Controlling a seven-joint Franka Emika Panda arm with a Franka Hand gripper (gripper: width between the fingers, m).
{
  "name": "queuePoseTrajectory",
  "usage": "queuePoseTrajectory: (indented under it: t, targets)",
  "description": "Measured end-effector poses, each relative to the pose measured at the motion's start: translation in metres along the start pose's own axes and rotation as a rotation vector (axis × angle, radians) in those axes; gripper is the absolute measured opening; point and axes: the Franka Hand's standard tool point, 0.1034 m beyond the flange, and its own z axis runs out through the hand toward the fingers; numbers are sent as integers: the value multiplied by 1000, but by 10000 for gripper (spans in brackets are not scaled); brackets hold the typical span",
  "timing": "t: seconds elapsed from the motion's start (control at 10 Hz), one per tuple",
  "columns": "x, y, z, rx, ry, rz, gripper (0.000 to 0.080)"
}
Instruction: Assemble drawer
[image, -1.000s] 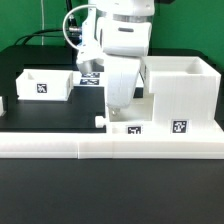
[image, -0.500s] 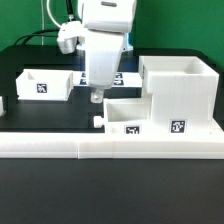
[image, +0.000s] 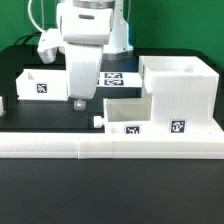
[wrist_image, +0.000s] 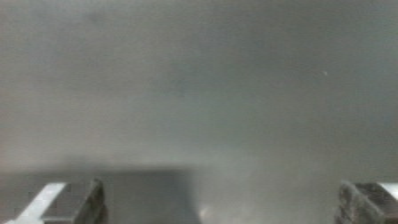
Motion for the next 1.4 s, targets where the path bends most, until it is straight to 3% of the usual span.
queuePoseTrajectory:
  t: [0.4,0.5,0.8,1.0,1.4]
  targets:
    - [0,18,3,31,124,-21,649]
    - [9,19,3,34,126,11,649]
    - [10,18,5,38,126,1,649]
    - [29,20,8,45,127,-43,649]
    - [33,24,4,55,61,40,649]
